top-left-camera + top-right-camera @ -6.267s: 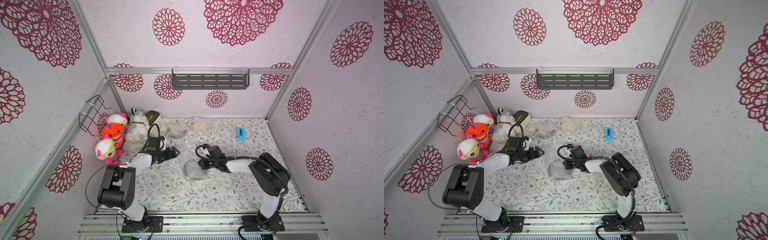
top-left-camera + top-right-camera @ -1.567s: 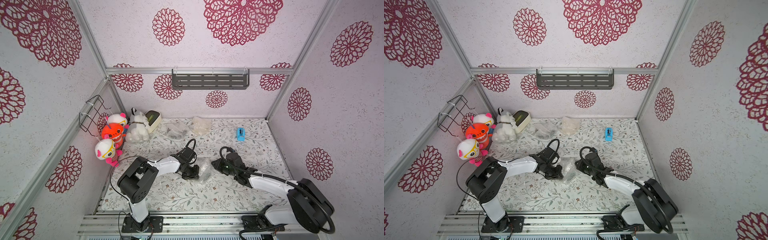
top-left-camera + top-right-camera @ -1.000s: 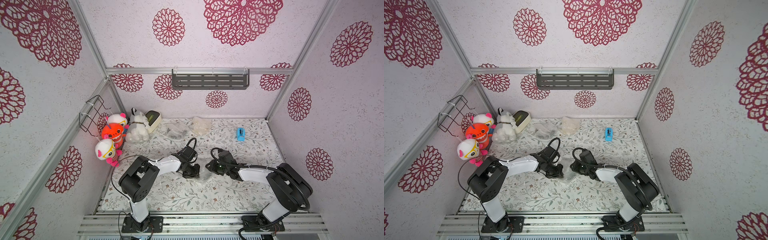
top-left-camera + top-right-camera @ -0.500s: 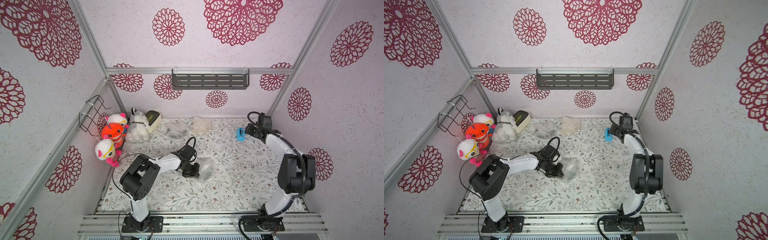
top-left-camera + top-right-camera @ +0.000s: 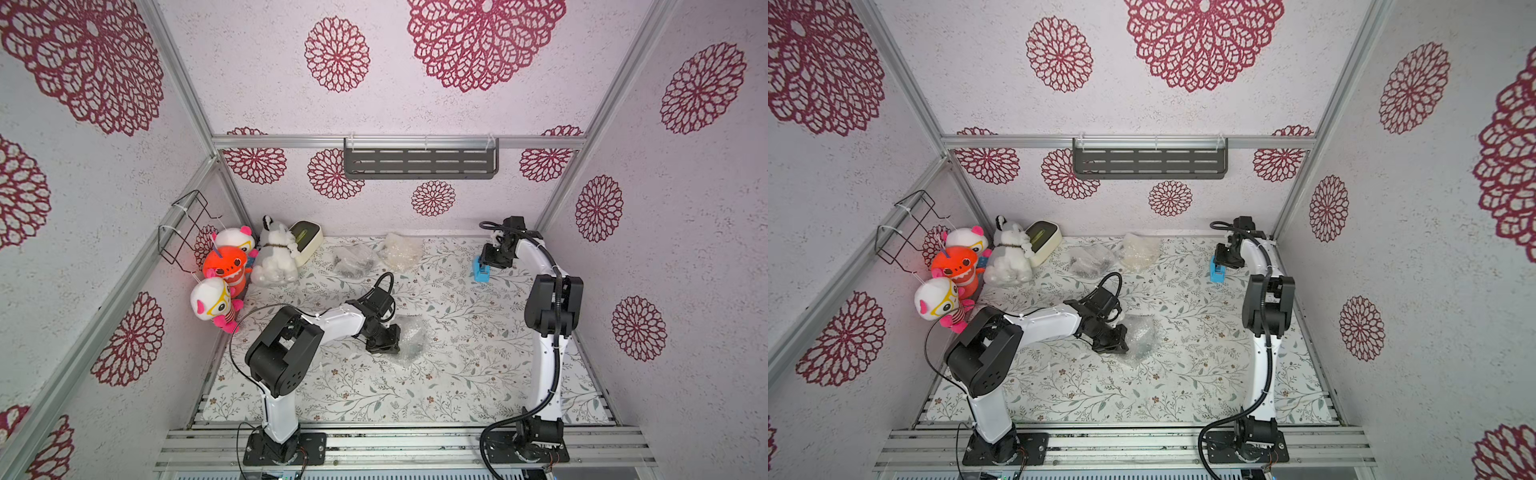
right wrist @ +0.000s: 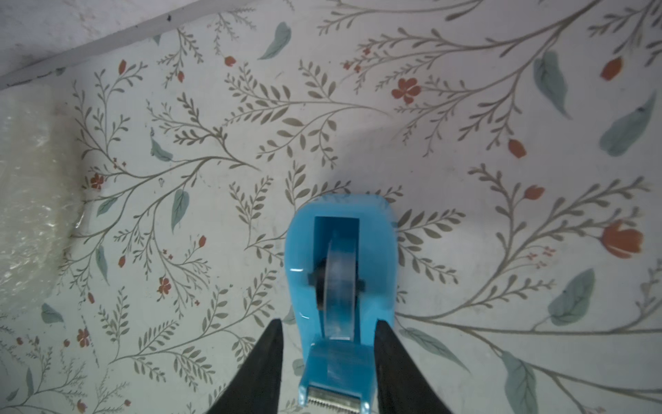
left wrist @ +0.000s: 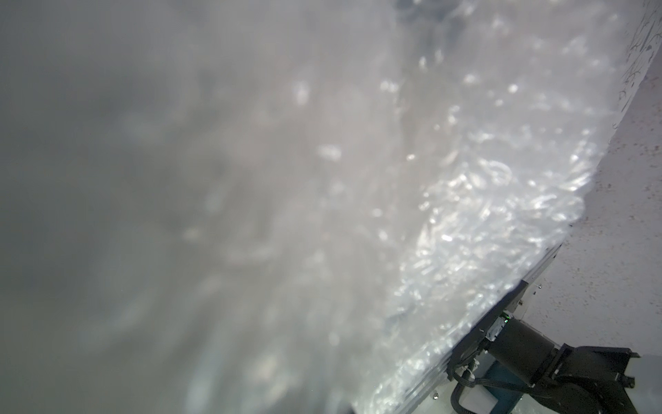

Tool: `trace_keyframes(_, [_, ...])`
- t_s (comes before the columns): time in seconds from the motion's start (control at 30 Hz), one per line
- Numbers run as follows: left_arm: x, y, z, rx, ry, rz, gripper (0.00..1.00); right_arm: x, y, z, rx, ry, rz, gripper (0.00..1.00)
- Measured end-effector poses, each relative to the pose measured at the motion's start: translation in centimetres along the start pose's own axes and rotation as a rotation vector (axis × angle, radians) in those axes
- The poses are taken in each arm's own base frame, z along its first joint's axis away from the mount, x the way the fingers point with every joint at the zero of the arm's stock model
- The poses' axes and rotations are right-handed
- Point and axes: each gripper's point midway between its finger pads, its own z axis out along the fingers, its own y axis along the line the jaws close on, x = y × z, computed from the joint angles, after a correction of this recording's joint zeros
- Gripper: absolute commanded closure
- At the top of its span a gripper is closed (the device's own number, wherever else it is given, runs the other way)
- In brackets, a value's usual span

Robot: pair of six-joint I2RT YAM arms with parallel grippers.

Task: Wrap dinner plates in bubble wrap
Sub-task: Tear off the tape using the Tape Cutter.

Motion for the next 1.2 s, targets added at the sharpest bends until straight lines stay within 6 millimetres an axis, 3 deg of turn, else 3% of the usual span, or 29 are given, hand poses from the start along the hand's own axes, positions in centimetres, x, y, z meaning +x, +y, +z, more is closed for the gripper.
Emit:
trace_keyframes(0.13, [0.0, 0.0, 0.0, -0.001, 0.002, 0.003, 1.00, 0.8, 0.4, 0.1, 0.020, 0.030, -0.010, 0.62])
trace_keyframes(0.33, [0.0, 0.1, 0.0, 0.001, 0.004, 0.005, 1.00, 2.0, -0.7, 1.0, 0.070, 0.056, -0.006, 0.64])
trace_keyframes(0.57, [0.0, 0.1, 0.0, 0.005, 0.008, 0.002, 1.00, 2.0, -0.9, 1.2, 0.087, 0.050, -0.011, 0.91])
trace_keyframes(0.7, [0.0, 0.1, 0.1, 0.008, 0.010, 0.001, 1.00, 2.4, -0.8, 1.3, 0.087, 0.061, -0.015, 0.99])
trace_keyframes(0.9, [0.0, 0.1, 0.1, 0.009, 0.011, -0.001, 1.00, 2.3, -0.4, 1.1, 0.049, 0.047, -0.016, 1.00])
trace_keyframes(1.2, [0.0, 0.1, 0.1, 0.010, 0.012, -0.001, 1.00, 2.5, -0.2, 0.7, -0.150, 0.038, 0.062, 1.00])
